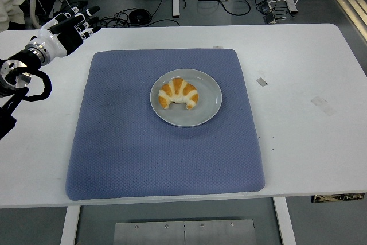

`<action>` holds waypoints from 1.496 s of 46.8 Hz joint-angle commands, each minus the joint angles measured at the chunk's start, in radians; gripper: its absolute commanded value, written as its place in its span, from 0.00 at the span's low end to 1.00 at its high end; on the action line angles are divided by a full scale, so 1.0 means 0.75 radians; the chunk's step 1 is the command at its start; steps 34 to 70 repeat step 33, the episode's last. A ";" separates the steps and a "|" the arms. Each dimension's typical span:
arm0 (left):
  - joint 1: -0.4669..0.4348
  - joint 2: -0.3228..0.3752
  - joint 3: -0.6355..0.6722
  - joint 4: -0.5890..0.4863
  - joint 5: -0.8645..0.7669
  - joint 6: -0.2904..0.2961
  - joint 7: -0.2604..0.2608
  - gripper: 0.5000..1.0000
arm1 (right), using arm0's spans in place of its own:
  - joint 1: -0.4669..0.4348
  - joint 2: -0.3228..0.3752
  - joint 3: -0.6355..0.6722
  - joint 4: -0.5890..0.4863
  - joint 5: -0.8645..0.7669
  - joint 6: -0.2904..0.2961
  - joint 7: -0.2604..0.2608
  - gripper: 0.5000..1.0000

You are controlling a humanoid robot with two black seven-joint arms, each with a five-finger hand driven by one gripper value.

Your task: Place the bread on the plate

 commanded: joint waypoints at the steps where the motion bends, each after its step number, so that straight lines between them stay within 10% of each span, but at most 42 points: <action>1: 0.002 0.009 0.000 0.000 0.000 0.000 0.000 0.97 | 0.000 0.000 -0.001 0.000 -0.001 0.000 0.000 1.00; 70: 0.061 0.017 0.000 0.002 0.000 -0.002 -0.002 0.97 | 0.000 0.000 0.001 -0.002 -0.001 -0.002 0.000 1.00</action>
